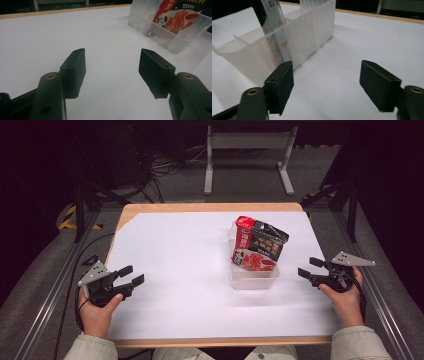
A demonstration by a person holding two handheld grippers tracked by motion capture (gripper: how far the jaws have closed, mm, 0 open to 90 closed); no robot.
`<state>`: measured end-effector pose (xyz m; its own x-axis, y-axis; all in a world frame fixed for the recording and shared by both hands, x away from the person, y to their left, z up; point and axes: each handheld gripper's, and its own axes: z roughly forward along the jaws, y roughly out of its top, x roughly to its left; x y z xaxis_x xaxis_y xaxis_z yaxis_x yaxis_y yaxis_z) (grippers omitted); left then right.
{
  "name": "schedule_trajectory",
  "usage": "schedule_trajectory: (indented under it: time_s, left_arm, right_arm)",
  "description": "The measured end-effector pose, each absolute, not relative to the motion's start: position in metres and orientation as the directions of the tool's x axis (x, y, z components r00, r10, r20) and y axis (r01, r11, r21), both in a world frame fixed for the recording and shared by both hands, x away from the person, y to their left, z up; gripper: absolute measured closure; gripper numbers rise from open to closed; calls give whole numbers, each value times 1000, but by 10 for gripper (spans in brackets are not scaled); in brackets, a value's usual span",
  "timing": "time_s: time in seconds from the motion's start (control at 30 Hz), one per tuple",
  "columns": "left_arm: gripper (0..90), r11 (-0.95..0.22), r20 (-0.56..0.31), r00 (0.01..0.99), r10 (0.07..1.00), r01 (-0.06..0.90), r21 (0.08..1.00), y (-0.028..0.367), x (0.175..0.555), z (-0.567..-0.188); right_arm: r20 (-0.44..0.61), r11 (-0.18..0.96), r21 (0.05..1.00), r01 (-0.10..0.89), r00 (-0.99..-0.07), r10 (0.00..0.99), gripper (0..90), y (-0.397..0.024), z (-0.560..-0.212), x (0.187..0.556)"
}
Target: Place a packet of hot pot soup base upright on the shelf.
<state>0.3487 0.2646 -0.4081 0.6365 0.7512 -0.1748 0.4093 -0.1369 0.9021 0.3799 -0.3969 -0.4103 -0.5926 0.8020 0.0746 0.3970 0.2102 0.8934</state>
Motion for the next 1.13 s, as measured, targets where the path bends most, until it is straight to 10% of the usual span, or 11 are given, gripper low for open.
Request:
schedule_trajectory:
  time_s: [1.13]
  left_arm:
    - [370,-212,-178,666,724,461,862,256,357,-434]
  right_arm:
    - [43,368,780,506,-630,775,255,-370,-435,388]
